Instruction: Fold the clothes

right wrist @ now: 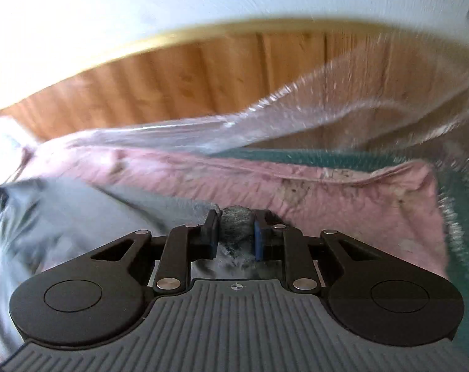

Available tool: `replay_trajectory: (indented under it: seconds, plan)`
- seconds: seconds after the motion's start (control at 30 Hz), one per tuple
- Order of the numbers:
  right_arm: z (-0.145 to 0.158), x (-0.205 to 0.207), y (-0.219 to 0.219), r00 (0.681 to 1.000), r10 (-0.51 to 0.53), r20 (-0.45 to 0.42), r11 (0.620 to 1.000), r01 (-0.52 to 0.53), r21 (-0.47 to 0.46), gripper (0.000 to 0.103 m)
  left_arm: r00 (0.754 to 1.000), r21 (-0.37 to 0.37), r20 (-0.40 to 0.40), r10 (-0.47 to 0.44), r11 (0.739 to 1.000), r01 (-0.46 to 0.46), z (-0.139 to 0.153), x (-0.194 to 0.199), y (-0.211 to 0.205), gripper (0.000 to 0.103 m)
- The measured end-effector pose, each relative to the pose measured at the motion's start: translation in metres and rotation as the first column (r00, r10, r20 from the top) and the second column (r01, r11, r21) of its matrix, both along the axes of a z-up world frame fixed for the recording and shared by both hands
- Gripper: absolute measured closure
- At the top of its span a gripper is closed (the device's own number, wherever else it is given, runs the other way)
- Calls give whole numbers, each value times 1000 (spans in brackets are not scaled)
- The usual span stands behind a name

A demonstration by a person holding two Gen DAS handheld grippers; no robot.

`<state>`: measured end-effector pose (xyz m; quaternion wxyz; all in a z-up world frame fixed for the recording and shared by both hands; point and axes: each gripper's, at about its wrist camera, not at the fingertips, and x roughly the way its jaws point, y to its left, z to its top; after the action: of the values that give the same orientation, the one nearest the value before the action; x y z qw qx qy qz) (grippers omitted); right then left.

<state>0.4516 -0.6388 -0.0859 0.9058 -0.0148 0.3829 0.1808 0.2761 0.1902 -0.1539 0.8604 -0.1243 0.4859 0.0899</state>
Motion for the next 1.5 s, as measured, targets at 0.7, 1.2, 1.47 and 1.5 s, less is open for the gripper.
replay_trajectory:
  seconds: [0.7,1.2,1.47,1.5]
  plan:
    - [-89,-149,-19,796,-514,-320,820,565,89,22,872,-331,-58,487,814,-477,-34,-128,26,22]
    - [-127,-125,-41,656,-612,-442,590,750,299,19,857,-271,-133,498,813,-515,-63,-83,6,48]
    - [-118,-83,-30,706,-602,-373,704,690,170,82,906,-277,-99,411,863,-422,-45,-64,-8,91]
    - [-115,-82,-31,714,-596,-367,714,681,166,84,911,-277,-95,402,868,-412,-42,-63,-10,92]
